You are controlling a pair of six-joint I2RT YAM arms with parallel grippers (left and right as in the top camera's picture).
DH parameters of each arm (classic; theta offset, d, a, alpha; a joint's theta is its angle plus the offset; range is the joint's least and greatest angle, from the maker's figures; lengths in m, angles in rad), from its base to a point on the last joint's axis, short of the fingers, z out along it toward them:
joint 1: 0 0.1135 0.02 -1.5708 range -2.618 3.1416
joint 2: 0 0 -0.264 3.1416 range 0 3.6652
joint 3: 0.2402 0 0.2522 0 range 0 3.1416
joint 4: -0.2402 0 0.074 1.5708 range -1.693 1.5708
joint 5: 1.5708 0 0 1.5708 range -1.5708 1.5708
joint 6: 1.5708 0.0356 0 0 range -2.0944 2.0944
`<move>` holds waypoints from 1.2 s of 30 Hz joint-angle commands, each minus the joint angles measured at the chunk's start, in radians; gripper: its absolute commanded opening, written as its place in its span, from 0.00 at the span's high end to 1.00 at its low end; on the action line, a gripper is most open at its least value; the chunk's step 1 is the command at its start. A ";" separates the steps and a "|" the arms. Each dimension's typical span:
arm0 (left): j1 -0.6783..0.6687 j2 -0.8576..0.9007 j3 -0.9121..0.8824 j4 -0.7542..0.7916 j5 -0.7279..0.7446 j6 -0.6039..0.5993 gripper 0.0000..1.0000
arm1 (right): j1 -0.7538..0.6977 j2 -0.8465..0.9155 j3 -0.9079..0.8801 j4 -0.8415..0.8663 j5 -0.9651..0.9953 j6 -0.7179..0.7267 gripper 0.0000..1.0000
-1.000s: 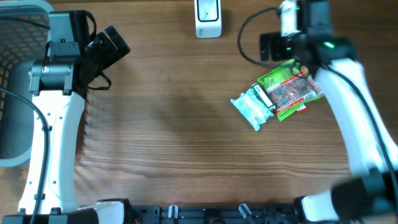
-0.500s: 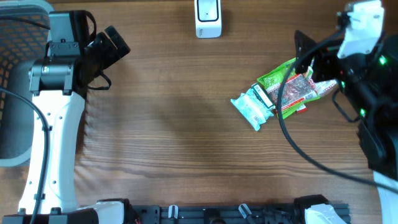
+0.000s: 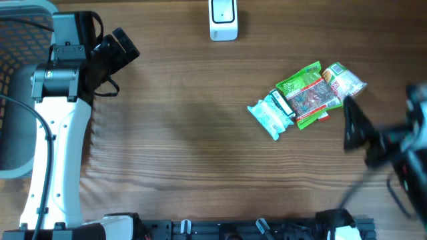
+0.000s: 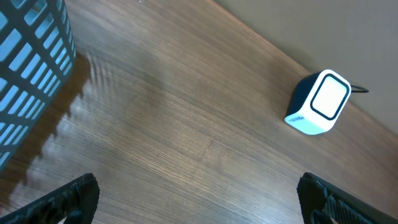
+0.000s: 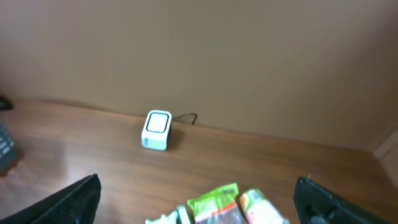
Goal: Scan the item barcode
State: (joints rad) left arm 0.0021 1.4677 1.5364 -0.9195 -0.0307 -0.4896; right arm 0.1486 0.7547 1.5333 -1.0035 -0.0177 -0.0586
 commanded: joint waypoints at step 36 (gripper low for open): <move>0.005 -0.014 0.014 0.002 0.004 0.019 0.00 | -0.066 -0.752 -1.528 1.207 0.097 0.224 0.00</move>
State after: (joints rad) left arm 0.0021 1.4677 1.5364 -0.9199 -0.0307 -0.4896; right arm 0.0879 0.0158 0.0051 0.2611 -0.0059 0.0494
